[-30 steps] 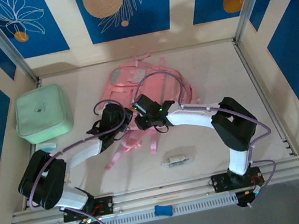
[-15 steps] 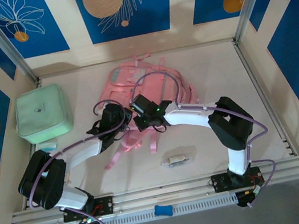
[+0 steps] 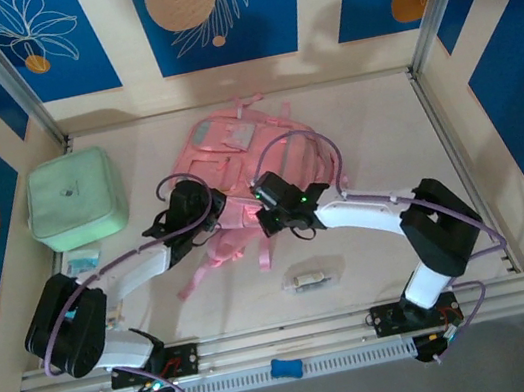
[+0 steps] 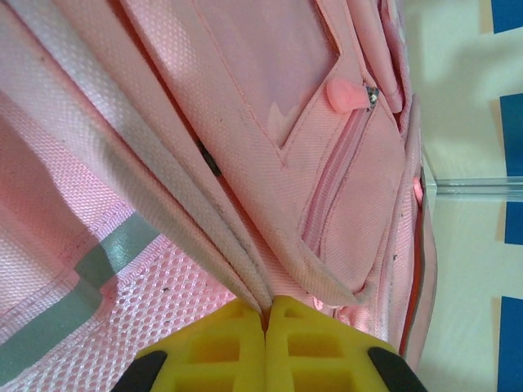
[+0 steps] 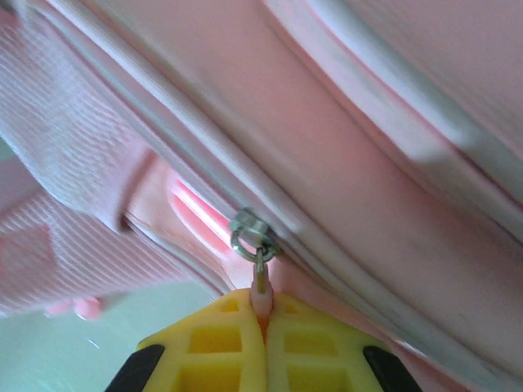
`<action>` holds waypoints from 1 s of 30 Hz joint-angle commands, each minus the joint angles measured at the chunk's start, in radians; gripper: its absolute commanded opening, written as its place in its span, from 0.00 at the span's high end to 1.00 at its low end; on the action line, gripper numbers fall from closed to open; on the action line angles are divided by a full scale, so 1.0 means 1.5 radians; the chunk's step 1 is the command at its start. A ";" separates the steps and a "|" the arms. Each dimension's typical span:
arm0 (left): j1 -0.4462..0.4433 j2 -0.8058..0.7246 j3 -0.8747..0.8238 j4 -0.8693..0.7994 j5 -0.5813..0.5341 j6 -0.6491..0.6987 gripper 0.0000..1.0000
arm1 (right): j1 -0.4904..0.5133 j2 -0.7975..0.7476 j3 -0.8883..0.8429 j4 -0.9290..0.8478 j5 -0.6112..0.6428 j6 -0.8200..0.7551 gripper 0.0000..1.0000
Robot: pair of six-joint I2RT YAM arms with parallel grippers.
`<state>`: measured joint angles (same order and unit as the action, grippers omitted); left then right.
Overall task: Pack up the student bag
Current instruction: Zip the student bag at the top-center of the table.
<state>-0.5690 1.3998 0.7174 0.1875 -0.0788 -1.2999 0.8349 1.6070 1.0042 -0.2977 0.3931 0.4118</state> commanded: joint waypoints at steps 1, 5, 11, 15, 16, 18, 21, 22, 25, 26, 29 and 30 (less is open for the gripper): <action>0.024 -0.028 -0.003 -0.020 -0.021 0.034 1.00 | -0.031 -0.043 -0.041 -0.051 0.018 0.014 1.00; 0.035 -0.027 -0.004 -0.025 -0.009 0.037 1.00 | -0.049 -0.096 -0.068 -0.059 0.031 0.009 1.00; 0.093 -0.018 0.031 -0.075 0.025 0.094 1.00 | -0.105 -0.172 -0.107 -0.089 0.023 0.009 1.00; 0.133 -0.001 0.068 -0.099 0.048 0.137 1.00 | -0.130 -0.203 -0.125 -0.106 0.002 -0.012 1.00; 0.142 0.010 0.081 -0.103 0.054 0.151 1.00 | -0.123 -0.204 -0.126 -0.108 0.013 -0.019 1.00; 0.161 0.036 0.105 -0.108 0.080 0.162 1.00 | -0.100 -0.199 -0.116 -0.119 0.027 -0.020 1.00; 0.185 0.087 0.154 -0.092 0.122 0.195 1.00 | -0.049 -0.193 -0.094 -0.093 -0.034 -0.021 1.00; 0.191 0.109 0.180 -0.096 0.137 0.211 1.00 | -0.027 -0.188 -0.083 -0.071 -0.047 -0.019 1.00; 0.202 0.163 0.241 -0.096 0.203 0.247 1.00 | -0.006 -0.143 -0.042 -0.032 -0.074 0.011 1.00; 0.203 0.172 0.254 -0.103 0.213 0.254 1.00 | -0.009 -0.126 -0.028 -0.024 -0.086 0.017 1.00; 0.206 0.176 0.265 -0.139 0.220 0.285 0.87 | -0.006 -0.087 0.008 -0.033 -0.083 0.018 1.00; 0.208 0.167 0.257 -0.156 0.212 0.295 0.84 | -0.001 -0.084 0.010 -0.032 -0.074 0.014 1.00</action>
<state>-0.2634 1.6707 1.0786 0.0021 0.1947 -0.9436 0.8227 1.4609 0.9791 -0.3527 0.3008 0.4191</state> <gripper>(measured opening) 0.147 0.053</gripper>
